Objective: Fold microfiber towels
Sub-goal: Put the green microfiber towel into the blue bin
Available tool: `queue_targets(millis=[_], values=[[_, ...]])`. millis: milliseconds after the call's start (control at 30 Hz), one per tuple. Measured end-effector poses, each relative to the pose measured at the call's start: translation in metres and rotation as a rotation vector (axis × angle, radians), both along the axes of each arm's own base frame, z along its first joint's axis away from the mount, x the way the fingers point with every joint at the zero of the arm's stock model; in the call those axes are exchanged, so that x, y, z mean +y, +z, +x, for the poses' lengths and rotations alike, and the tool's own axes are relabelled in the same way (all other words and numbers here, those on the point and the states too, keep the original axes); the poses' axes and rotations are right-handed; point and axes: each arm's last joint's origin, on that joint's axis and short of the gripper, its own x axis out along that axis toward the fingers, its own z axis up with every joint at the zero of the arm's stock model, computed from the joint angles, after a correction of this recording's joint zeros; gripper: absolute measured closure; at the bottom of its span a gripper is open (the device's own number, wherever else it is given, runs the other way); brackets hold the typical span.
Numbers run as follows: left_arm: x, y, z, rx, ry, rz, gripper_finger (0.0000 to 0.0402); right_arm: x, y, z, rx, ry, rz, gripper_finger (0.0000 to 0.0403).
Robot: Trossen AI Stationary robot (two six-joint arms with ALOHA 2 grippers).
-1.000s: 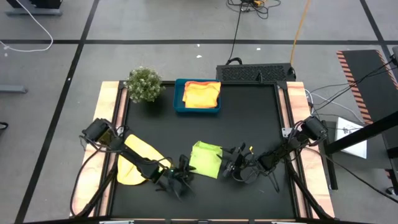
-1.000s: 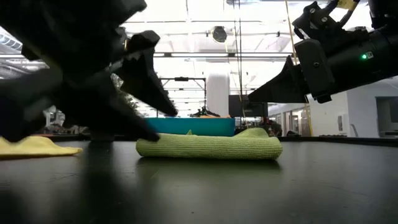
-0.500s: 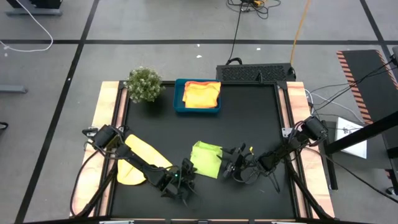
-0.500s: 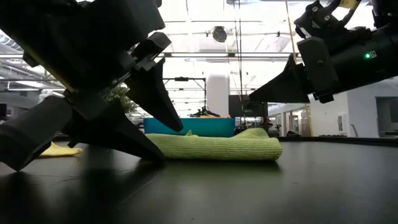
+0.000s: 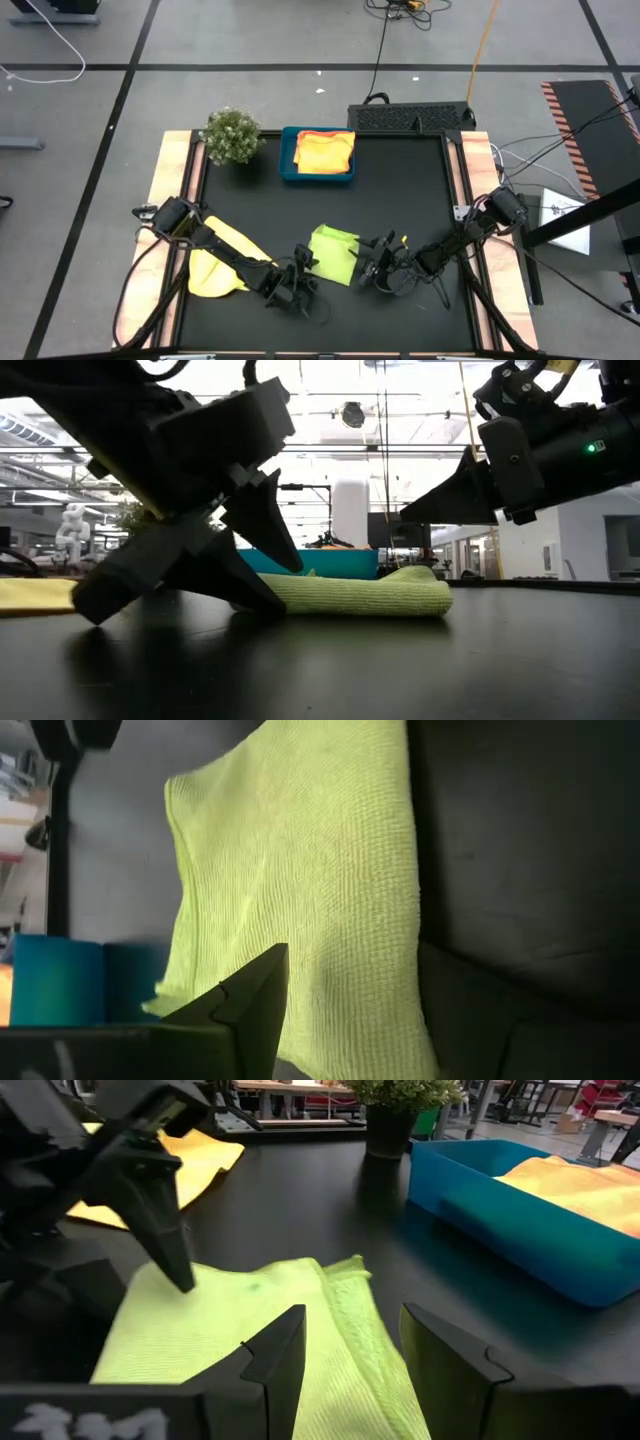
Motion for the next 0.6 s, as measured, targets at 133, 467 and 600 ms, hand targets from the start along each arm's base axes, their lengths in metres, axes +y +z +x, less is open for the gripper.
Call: queue_targets(millis=[133, 467, 600], values=[[0.006, -0.001, 0.001, 0.004, 0.037, -0.010, 0.0192, 0.001, 0.001, 0.001, 0.005, 0.028, -0.011, 0.0245], [0.014, -0.002, 0.006, 0.029, 0.035, -0.061, 0.0335, 0.013, 0.013, 0.012, 0.018, 0.369, 0.011, 0.0245], [0.016, -0.002, 0.008, 0.024, 0.036, -0.072, 0.0390, 0.027, 0.026, 0.029, 0.068, 0.458, -0.055, 0.0245]])
